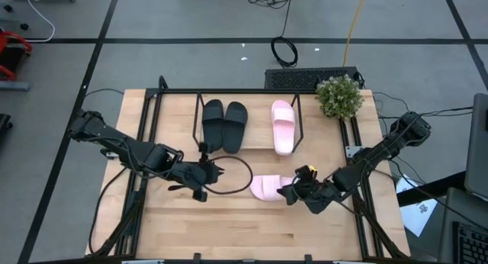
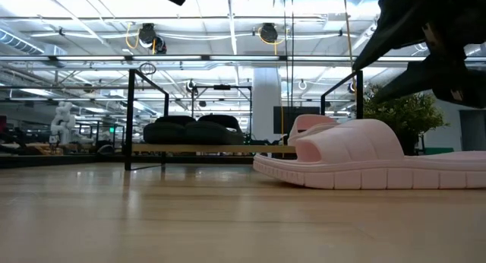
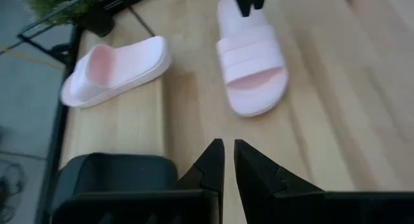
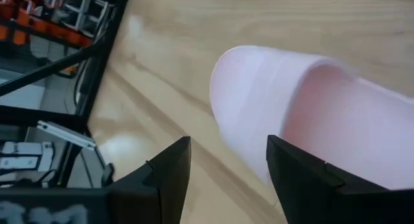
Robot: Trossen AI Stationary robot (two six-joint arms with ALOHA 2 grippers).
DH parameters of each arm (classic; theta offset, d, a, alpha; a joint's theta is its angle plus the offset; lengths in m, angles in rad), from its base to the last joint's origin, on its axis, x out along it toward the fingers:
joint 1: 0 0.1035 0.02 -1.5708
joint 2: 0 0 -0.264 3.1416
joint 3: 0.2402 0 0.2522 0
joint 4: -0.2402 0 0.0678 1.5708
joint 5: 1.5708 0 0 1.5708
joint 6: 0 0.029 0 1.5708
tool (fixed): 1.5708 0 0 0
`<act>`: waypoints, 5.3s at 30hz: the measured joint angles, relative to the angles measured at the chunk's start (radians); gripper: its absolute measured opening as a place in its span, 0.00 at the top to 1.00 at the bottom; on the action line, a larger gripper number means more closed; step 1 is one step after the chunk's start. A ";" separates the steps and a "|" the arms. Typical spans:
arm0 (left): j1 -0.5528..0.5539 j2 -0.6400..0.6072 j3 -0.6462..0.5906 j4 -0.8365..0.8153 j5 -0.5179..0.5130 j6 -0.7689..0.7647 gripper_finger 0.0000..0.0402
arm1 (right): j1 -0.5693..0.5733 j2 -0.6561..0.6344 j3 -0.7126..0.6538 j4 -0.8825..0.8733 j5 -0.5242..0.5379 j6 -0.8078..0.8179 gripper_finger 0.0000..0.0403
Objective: Pick and place slides into the shelf
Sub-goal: Put the pink slide on the shelf
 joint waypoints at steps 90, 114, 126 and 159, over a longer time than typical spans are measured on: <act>0.001 -0.135 0.017 -0.084 -0.183 -0.310 0.91 | -0.106 0.056 0.263 0.431 0.510 -0.613 1.00; 0.023 -0.195 0.019 0.564 -0.139 -0.266 0.91 | -0.295 0.056 0.265 1.086 0.388 -1.381 1.00; 0.018 -0.186 0.018 0.557 -0.115 -0.271 0.91 | -0.423 0.056 0.265 1.112 0.164 -1.152 1.00; 0.057 -0.186 0.018 0.601 -0.160 -0.106 0.91 | -0.513 0.063 0.264 1.156 0.250 -0.864 1.00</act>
